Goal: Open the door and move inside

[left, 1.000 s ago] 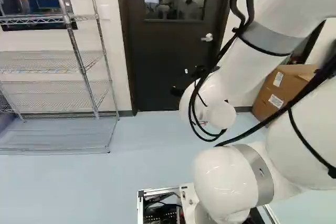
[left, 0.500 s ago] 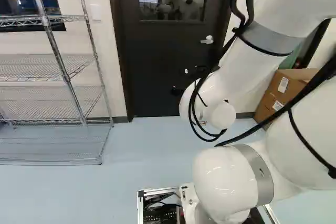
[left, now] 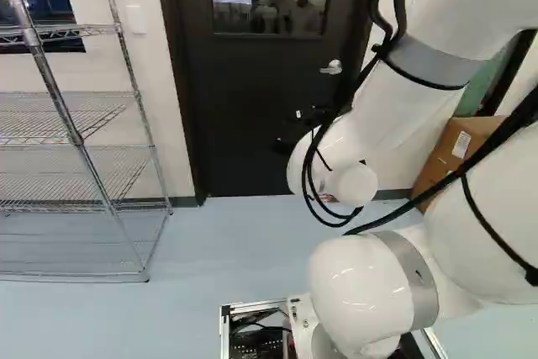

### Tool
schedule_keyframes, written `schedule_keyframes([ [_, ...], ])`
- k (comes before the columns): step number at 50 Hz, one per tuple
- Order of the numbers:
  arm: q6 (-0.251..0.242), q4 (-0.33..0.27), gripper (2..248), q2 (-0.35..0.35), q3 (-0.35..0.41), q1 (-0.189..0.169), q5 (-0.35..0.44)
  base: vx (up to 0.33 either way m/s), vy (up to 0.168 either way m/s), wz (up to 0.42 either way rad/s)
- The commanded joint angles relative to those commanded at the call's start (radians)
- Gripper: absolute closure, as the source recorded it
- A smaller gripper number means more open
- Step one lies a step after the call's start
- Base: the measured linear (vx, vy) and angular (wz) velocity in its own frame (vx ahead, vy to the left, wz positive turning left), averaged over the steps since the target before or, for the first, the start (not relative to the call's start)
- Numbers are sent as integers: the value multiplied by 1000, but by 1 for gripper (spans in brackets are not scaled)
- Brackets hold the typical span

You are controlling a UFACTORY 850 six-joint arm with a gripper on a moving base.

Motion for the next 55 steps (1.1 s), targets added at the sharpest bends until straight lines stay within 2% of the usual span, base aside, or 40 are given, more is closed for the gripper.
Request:
schedule_keyframes([
  [55,0,0,3,0,0,0,0,147,-88,3],
])
